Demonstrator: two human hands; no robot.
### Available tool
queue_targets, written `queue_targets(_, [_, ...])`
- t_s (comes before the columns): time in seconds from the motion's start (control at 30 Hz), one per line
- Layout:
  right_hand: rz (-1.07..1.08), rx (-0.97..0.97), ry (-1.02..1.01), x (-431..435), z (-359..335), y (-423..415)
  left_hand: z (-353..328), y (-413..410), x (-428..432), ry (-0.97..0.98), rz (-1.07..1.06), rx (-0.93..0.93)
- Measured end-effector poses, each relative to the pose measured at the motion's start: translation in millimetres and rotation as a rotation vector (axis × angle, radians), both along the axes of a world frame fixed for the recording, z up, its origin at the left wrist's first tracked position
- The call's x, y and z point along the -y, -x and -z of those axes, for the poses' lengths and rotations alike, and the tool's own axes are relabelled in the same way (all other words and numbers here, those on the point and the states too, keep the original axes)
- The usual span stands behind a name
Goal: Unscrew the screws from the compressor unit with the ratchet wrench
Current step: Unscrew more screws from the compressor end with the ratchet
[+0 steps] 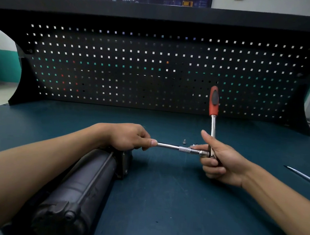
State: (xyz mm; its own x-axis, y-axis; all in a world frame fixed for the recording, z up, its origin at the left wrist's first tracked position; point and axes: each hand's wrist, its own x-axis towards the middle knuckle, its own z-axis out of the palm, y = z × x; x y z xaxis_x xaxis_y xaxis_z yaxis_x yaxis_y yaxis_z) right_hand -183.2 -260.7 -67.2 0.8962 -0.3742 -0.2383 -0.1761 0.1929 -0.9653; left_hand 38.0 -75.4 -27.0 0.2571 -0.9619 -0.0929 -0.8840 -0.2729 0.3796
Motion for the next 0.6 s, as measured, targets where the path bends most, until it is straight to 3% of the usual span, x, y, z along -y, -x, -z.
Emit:
queue_targets(0.33, [0.187,0.258,0.013,-4,21,-14,1,-1,0,0.006,-0.026,-0.004])
queue_targets(0.6, [0.224,0.389,0.44,-2,30,-10,3,0,-2,0.061,-0.059,-0.007])
